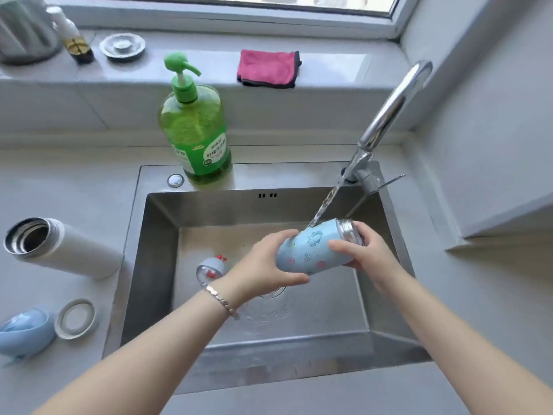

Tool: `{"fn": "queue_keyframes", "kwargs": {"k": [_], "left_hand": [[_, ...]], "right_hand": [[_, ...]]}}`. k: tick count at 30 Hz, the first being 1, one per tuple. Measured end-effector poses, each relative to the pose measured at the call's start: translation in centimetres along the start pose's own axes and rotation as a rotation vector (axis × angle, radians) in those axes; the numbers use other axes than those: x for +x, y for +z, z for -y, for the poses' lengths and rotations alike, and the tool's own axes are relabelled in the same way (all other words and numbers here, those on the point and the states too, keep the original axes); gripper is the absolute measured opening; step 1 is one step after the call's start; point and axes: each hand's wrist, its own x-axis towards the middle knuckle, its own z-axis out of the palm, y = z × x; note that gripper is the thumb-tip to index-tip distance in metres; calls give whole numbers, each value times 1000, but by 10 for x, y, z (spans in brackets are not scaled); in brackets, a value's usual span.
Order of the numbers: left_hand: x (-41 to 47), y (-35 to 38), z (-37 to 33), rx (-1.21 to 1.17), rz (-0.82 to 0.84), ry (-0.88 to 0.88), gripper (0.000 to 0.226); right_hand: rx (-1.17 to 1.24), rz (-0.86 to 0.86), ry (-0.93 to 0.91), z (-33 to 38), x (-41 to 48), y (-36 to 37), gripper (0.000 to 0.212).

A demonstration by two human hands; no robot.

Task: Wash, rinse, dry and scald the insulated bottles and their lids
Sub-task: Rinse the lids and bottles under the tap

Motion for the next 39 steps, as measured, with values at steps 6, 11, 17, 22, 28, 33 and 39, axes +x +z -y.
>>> {"fn": "queue_keyframes", "kwargs": {"k": [6,11,17,22,28,33,39], "left_hand": [[34,12,-51,309,-81,65,69],[42,-13,-62,-131,153,-96,51],[32,-4,-53,220,-79,-216,55],[28,15,-62,-44,-275,-247,47],[20,-9,-48,76,-25,-9,89],[43,-24,-53,227,-201,119,37],[53,-13,-66,-363,-346,-145,43]], "right_hand": [[90,33,-97,10,18,-11,69],[238,181,-154,17,37,-29,62],[293,55,-142,28,57,-13,63],[445,-171,-128,32,49,32,63],[-49,53,-90,24,44,17,57],[-508,261,-189,39,42,15,43],[-1019,-190,-650,31,40,17,63]]}}
